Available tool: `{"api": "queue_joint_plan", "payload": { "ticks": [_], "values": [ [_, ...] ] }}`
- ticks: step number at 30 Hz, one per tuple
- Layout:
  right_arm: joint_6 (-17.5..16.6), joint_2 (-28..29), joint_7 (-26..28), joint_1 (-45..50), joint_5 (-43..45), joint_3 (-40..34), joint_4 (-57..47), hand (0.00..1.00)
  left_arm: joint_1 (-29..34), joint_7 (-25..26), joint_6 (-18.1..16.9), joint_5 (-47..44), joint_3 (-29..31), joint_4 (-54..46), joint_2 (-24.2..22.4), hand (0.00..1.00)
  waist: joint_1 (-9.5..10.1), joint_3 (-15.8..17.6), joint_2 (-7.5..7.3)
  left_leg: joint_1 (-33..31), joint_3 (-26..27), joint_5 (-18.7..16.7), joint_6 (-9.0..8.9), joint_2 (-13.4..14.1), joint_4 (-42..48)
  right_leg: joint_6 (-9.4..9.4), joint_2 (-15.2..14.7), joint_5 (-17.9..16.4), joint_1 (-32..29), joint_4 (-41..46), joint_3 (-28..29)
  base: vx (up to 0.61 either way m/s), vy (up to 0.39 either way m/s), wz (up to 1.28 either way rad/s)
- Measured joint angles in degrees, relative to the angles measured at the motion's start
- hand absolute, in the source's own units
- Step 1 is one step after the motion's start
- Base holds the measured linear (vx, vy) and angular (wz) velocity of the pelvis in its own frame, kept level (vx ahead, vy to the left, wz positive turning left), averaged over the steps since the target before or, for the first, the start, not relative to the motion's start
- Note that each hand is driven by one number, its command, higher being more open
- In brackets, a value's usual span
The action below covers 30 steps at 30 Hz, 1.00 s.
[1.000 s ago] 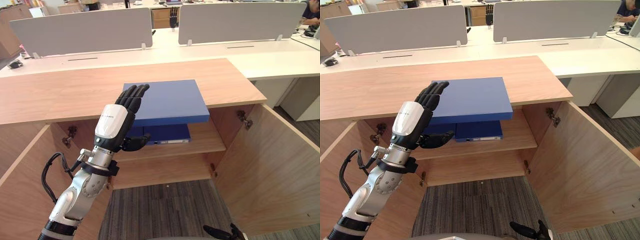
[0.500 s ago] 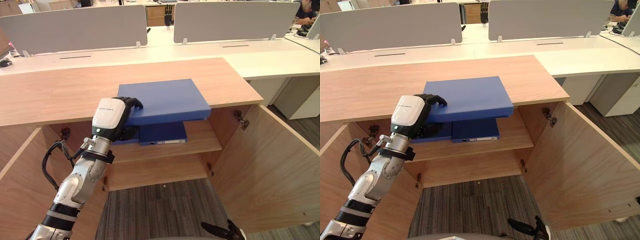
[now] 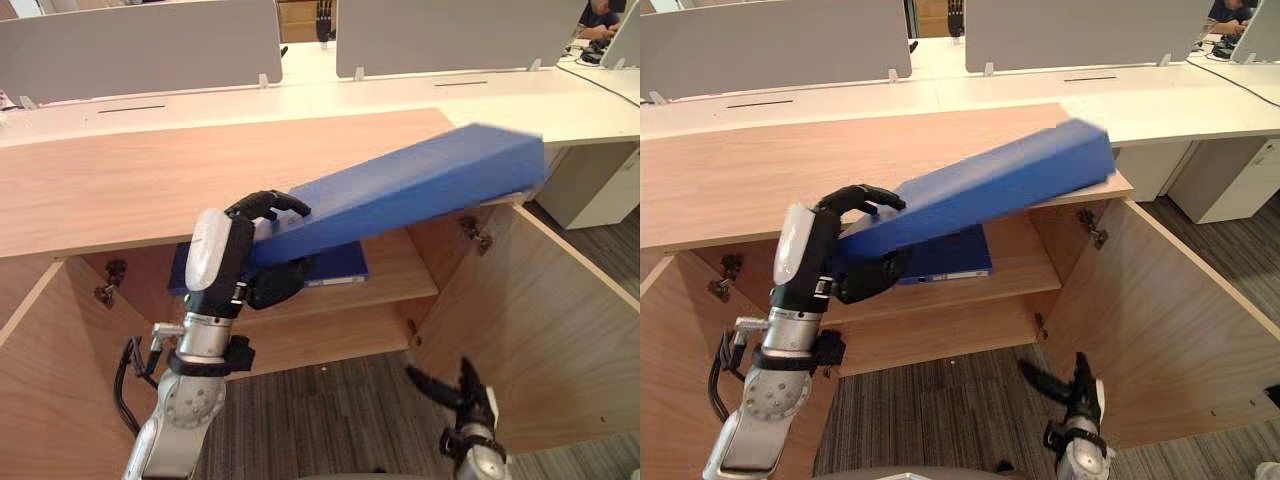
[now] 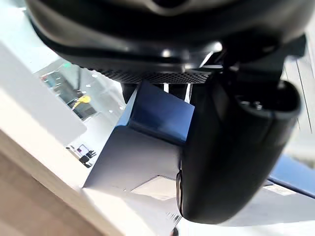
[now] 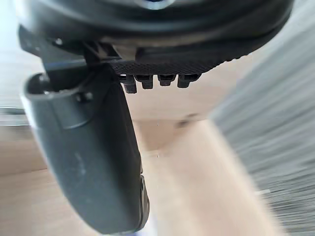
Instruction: Walk over to the cabinet, pick up the folder, carry it to the office cabinet, place the folder inside the office cabinet, then close the office cabinet door
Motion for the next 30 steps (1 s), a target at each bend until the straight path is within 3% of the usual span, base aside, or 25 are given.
{"api": "queue_joint_plan", "payload": {
  "ticks": [8, 14, 21, 30],
  "values": [
    [-3.1, -0.2, 7.4, 2.1, 12.9, 1.4, -28.9, 1.00, 8.5, -8.7, -0.3, -33.6, 5.3, -6.7, -5.8, 0.00, 0.35, 1.0, -0.64, -0.1, 0.1, -0.3, -0.40, 0.0, -0.2, 0.04, 0.0, -0.1, -0.6, 0.6, 0.2, -0.05, -0.032, -0.02],
    [-5.2, -3.6, 12.9, -3.2, 19.1, 7.8, -40.1, 1.00, 10.0, -15.4, 0.3, -46.9, 3.9, -6.7, -6.4, 0.00, 0.75, 1.1, -0.75, -0.3, 0.0, 0.1, 0.13, -0.1, 0.0, 0.08, 0.0, 0.0, -0.6, 0.6, 0.1, -0.01, -0.031, 0.00],
    [-5.4, -10.2, 15.8, -14.8, 21.5, 14.7, -40.7, 1.00, 10.1, -20.6, 1.7, -55.7, -1.0, -4.0, -6.4, 0.00, 1.91, 1.1, -0.72, -0.7, -0.9, 0.3, 0.48, -0.1, 0.0, 0.21, -0.1, 0.0, -0.6, 0.8, -0.7, -0.03, -0.038, 0.07],
    [-5.4, -15.3, 16.3, -19.8, 21.9, 19.0, -35.0, 1.00, 10.2, -21.1, 3.0, -60.4, -2.9, 1.3, -5.4, 0.00, 2.59, 1.0, -0.61, -1.1, -2.1, 0.7, 0.83, -0.2, 0.0, 0.23, -0.3, 0.1, -0.7, 1.7, -1.7, -0.03, -0.032, 0.07]
  ]
}}
